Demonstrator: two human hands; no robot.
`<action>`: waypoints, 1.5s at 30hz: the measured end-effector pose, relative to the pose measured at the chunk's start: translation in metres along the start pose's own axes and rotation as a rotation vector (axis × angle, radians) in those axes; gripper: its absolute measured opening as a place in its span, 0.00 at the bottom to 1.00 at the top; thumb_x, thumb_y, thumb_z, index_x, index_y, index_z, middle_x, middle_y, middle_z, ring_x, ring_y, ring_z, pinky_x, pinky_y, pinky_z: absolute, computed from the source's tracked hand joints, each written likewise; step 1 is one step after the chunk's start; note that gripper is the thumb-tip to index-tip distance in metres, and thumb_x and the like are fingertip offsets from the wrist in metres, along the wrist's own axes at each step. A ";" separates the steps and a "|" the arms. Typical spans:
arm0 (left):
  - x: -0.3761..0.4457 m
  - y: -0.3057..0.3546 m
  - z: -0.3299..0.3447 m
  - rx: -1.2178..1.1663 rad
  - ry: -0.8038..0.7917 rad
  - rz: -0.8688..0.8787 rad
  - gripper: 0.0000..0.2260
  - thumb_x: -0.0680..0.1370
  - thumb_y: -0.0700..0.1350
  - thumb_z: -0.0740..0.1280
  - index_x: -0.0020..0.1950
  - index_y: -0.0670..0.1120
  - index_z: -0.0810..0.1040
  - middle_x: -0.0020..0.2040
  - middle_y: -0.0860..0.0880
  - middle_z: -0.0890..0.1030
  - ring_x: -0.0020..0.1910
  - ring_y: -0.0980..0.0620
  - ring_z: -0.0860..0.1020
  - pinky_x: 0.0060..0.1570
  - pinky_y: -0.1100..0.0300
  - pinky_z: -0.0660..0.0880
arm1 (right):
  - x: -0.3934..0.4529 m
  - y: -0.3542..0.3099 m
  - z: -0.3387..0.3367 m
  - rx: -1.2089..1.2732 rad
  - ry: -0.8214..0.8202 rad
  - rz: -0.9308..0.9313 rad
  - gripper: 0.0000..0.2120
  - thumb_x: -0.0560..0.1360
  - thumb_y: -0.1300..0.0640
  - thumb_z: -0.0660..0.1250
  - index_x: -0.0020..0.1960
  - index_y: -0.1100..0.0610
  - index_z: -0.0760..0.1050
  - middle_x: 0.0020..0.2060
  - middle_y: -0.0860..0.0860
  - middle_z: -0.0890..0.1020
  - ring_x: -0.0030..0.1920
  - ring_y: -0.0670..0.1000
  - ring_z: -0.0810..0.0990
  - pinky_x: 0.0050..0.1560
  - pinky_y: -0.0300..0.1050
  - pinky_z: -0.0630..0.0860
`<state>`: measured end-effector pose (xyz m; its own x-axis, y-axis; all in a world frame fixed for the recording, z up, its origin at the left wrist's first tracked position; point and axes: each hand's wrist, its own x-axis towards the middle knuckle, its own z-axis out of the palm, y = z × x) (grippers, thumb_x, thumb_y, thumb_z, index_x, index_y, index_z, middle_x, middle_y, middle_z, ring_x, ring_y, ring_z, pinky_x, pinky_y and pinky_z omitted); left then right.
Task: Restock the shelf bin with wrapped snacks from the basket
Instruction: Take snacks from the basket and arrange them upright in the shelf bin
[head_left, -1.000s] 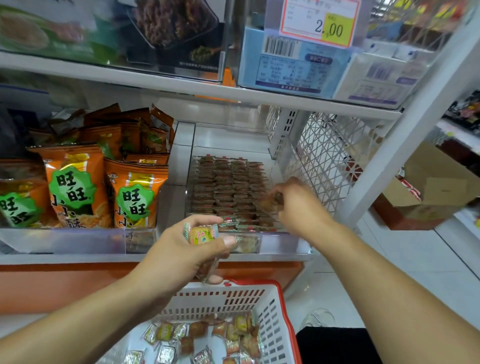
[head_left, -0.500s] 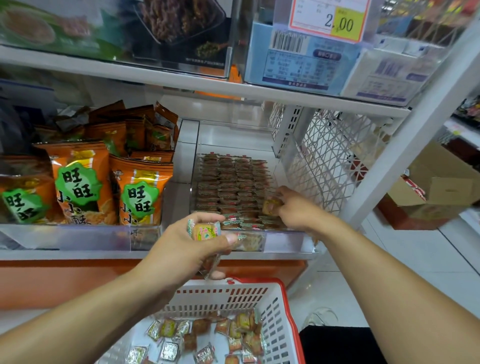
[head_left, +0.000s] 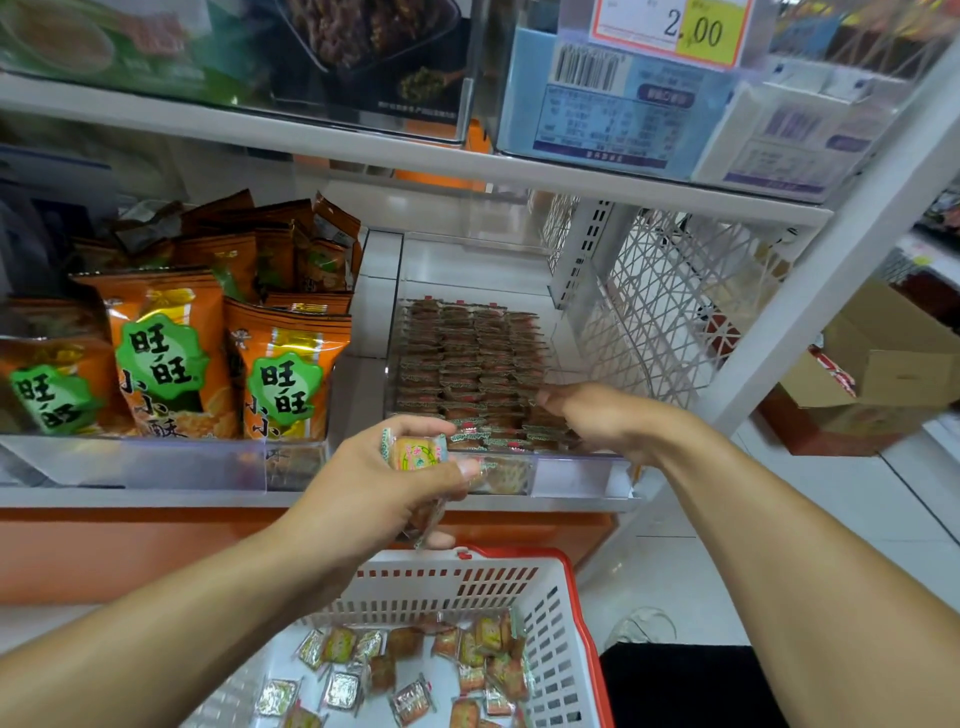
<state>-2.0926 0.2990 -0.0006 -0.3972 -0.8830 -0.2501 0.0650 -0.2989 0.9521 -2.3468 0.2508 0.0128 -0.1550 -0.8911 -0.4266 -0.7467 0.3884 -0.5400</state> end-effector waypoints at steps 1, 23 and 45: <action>0.000 0.000 0.000 0.001 0.000 -0.001 0.20 0.61 0.51 0.82 0.51 0.59 0.85 0.46 0.42 0.87 0.48 0.45 0.87 0.39 0.49 0.84 | 0.001 0.001 0.000 -0.014 -0.002 0.010 0.21 0.86 0.52 0.56 0.77 0.55 0.66 0.74 0.57 0.71 0.71 0.59 0.71 0.69 0.51 0.70; 0.001 0.004 -0.004 -0.017 0.006 -0.063 0.20 0.61 0.51 0.82 0.51 0.57 0.85 0.47 0.42 0.87 0.48 0.45 0.87 0.39 0.48 0.84 | 0.019 -0.007 0.010 -0.050 0.195 0.157 0.19 0.77 0.55 0.72 0.63 0.60 0.71 0.46 0.53 0.78 0.47 0.54 0.81 0.54 0.53 0.82; -0.006 0.037 -0.006 -0.558 -0.199 -0.292 0.30 0.82 0.64 0.54 0.58 0.42 0.86 0.48 0.38 0.83 0.37 0.45 0.81 0.47 0.43 0.81 | -0.084 -0.055 0.051 -0.121 0.126 -0.810 0.25 0.76 0.41 0.68 0.72 0.42 0.71 0.69 0.35 0.72 0.71 0.39 0.66 0.73 0.45 0.65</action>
<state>-2.0819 0.2907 0.0353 -0.6283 -0.6695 -0.3962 0.3723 -0.7059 0.6026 -2.2595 0.3162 0.0412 0.3953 -0.9064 0.1491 -0.7215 -0.4068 -0.5603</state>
